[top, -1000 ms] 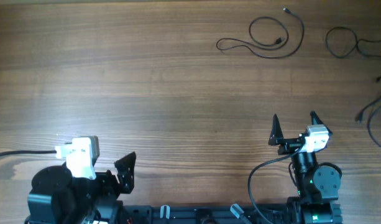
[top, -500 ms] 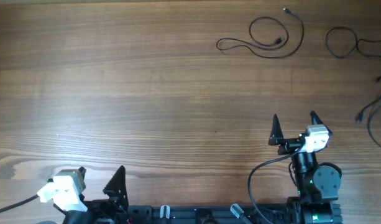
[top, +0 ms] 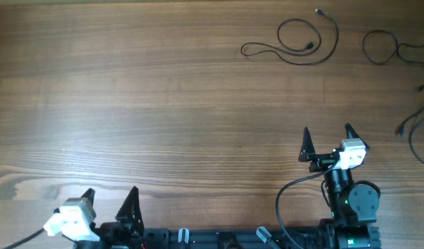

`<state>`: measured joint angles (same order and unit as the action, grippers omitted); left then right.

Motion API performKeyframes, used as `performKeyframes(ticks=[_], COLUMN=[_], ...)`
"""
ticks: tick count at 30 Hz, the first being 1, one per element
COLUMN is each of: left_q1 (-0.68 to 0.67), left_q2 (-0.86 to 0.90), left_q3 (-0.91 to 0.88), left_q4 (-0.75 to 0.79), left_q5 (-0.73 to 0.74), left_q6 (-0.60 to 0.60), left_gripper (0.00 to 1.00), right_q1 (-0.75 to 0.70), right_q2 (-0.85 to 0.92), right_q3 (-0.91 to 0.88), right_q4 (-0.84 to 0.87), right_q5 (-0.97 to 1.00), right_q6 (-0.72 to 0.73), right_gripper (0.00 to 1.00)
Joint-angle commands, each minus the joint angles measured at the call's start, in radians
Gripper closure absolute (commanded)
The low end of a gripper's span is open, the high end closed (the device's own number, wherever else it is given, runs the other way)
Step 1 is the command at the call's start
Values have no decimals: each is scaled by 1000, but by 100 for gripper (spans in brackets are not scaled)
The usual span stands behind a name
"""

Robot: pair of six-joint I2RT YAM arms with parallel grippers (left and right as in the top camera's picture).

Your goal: Untangle cables

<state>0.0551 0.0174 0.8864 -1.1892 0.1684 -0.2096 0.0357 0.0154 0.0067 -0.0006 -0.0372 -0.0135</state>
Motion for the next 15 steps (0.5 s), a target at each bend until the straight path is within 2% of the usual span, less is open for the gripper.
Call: performKeyframes(ticks=[1,7,11,15], left_q1=[10,10,10,8], left_q2=[-13,-13,-13,-13], left_q3=[-16,-19,-60,-210], left_q4=[5,43,209,394], left_q5=[25,95,97,110], left_q6=[23,23,23,23], left_gripper=[0,0,0,0], right_q1=[-1,-1,-1,-1], right_q2=[-12,-12,-12,-12], right_q3=[-2,-2,-2,-2], right_q4=[1,1,1,1], right_q5=[-13,-13,-13,-13], right_q6=[-10,-10,-10,-10], right_gripper=[0,0,0,0])
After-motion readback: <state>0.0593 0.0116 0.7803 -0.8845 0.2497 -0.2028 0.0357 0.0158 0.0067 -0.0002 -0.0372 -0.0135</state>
